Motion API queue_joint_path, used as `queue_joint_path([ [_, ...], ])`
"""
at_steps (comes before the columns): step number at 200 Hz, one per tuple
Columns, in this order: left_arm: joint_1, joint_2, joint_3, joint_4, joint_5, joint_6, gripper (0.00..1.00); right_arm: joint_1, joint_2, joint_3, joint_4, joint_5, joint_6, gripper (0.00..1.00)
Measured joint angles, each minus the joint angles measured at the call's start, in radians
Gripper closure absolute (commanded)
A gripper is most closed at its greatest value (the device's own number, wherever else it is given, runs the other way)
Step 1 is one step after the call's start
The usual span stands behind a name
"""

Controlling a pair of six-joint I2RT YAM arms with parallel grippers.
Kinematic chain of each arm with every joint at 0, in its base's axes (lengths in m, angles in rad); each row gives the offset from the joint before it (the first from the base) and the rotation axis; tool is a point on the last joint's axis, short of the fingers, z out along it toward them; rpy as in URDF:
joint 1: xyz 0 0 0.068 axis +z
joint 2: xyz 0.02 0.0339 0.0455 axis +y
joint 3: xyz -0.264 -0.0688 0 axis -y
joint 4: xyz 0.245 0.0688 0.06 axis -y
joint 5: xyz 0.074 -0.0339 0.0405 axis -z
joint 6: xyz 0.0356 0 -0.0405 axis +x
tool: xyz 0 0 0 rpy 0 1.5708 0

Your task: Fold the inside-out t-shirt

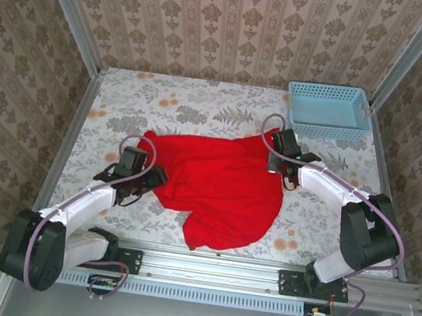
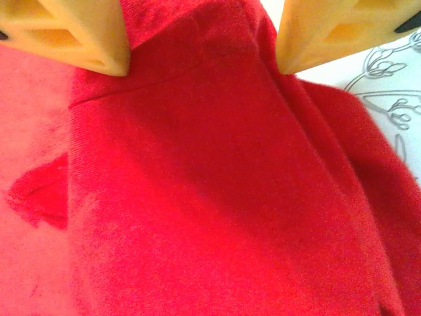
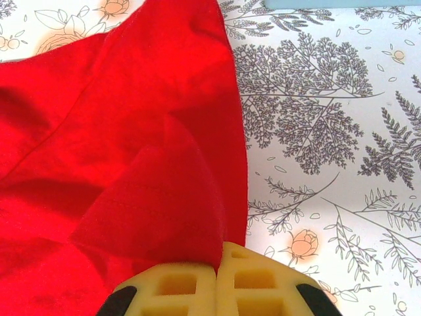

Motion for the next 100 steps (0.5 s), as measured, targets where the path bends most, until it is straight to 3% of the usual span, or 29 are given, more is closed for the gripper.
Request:
queue_joint_path([
  [68, 0.003, -0.014, 0.001, 0.067, 0.023, 0.002, 0.53, 0.0, -0.003, -0.002, 0.0, -0.007, 0.0, 1.0],
  [100, 0.002, -0.038, 0.015, 0.061, 0.021, 0.012, 0.64, 0.0, -0.003, -0.002, 0.0, -0.006, 0.0, 1.0],
])
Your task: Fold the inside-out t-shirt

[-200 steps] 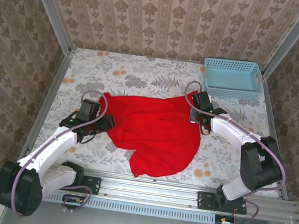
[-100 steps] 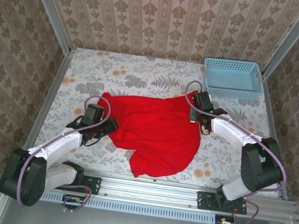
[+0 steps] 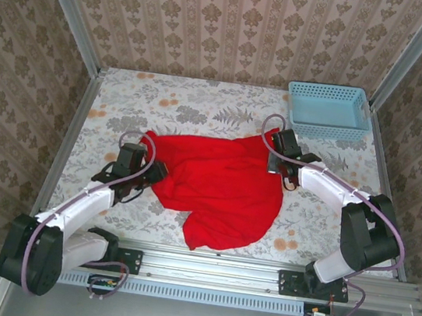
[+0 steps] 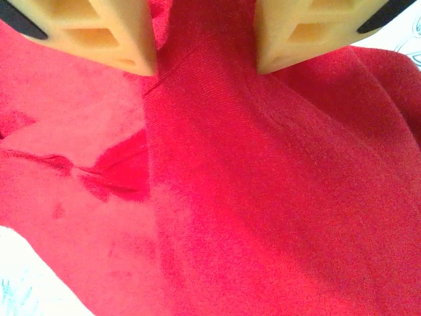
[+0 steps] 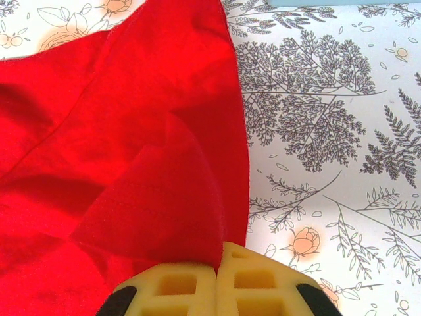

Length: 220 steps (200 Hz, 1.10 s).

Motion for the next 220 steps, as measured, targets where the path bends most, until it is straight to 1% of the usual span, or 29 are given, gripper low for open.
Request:
queue_joint_path([
  [18, 0.0, -0.003, 0.021, -0.018, -0.018, 0.016, 0.75, 0.0, 0.0, 0.0, 0.0, 0.0, 0.0, 1.0],
  [31, 0.0, -0.003, 0.035, -0.031, -0.033, 0.032, 0.85, 0.0, 0.0, 0.0, 0.0, 0.0, -0.001, 1.0],
  [55, 0.0, -0.001, 0.06, -0.068, -0.057, 0.067, 1.0, 0.0, 0.0, 0.0, -0.001, -0.005, -0.008, 0.96],
  [75, 0.0, 0.021, 0.097, -0.091, -0.069, 0.092, 1.0, -0.002, 0.005, 0.002, -0.001, -0.029, -0.015, 0.92],
  [104, 0.012, 0.052, 0.148, -0.114, -0.075, 0.123, 1.0, -0.006, 0.031, 0.02, -0.005, -0.084, -0.032, 0.79],
  [120, 0.028, 0.06, 0.166, -0.126, -0.076, 0.14, 1.0, -0.006, 0.048, 0.044, -0.009, -0.125, -0.044, 0.76],
  [145, 0.053, 0.065, 0.183, -0.131, -0.077, 0.159, 1.0, -0.008, 0.06, 0.075, -0.016, -0.168, -0.058, 0.73],
  [180, 0.073, 0.069, 0.184, -0.137, -0.074, 0.175, 1.0, -0.021, 0.059, 0.076, -0.029, -0.181, -0.066, 0.72],
  [209, 0.074, 0.076, 0.184, -0.14, -0.074, 0.178, 1.0, -0.028, 0.059, 0.076, -0.031, -0.183, -0.077, 0.73],
  [220, 0.074, 0.078, 0.184, -0.14, -0.074, 0.179, 1.0, -0.028, 0.059, 0.076, -0.031, -0.183, -0.086, 0.78],
])
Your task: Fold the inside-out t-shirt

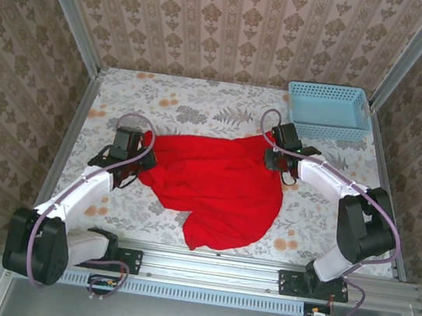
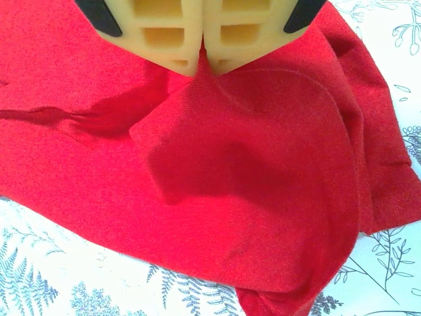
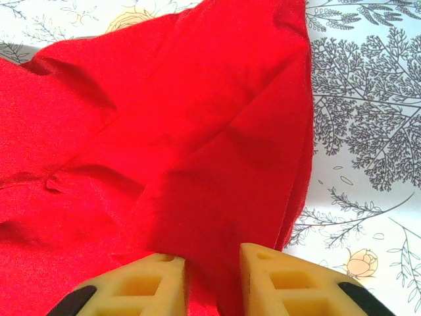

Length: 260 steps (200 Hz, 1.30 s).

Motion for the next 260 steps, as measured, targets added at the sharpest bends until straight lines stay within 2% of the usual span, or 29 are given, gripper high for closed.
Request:
queue_joint_path([
  [45, 0.019, 0.002, 0.021, -0.023, 0.006, 0.015, 1.0, 0.0, 0.0, 0.0, -0.013, 0.023, -0.017, 1.0],
  [86, 0.091, -0.002, 0.143, -0.082, 0.025, 0.041, 1.0, 0.0, -0.069, 0.027, -0.103, 0.117, -0.035, 1.0],
  [125, 0.176, -0.058, 0.321, -0.148, 0.022, 0.075, 1.0, -0.001, -0.273, 0.177, -0.2, 0.261, -0.066, 1.0],
  [155, 0.209, -0.134, 0.437, -0.178, 0.021, 0.096, 1.0, -0.002, -0.432, 0.31, -0.228, 0.32, -0.105, 1.0],
  [206, 0.214, -0.316, 0.54, -0.182, 0.051, 0.131, 1.0, 0.005, -0.618, 0.499, -0.287, 0.269, -0.171, 1.0],
  [260, 0.214, -0.546, 0.566, -0.144, 0.127, 0.156, 1.0, 0.007, -0.756, 0.629, -0.351, 0.093, -0.194, 1.0],
])
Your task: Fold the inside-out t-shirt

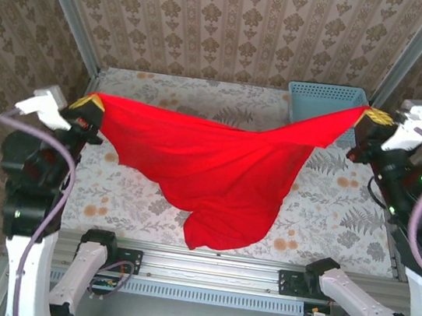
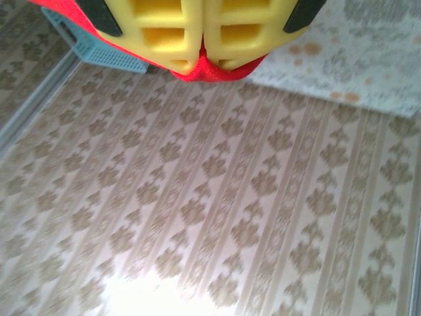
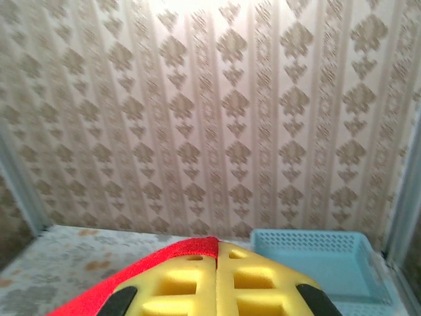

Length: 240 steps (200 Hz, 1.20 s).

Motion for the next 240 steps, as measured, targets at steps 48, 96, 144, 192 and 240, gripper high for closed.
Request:
queue_joint_path([
  [48, 0.0, -0.115, 0.088, 0.024, 0.023, 0.0, 1.0, 0.0, -0.011, 0.204, -0.027, -0.103, 0.008, 1.0],
  [96, 0.0, 0.055, 0.152, 0.004, 0.002, 0.017, 1.0, 0.001, 0.148, 0.378, 0.003, -0.035, -0.04, 1.0],
  [144, 0.006, 0.442, 0.128, -0.031, -0.061, 0.037, 1.0, 0.001, 0.463, 0.372, 0.086, 0.063, -0.132, 1.0],
  [192, 0.04, 0.772, 0.084, -0.004, -0.072, 0.037, 1.0, 0.0, 0.803, 0.309, 0.189, 0.084, -0.194, 1.0],
  [240, 0.101, 1.132, 0.181, 0.046, -0.019, 0.037, 1.0, -0.002, 1.217, 0.494, 0.222, 0.08, -0.209, 1.0],
])
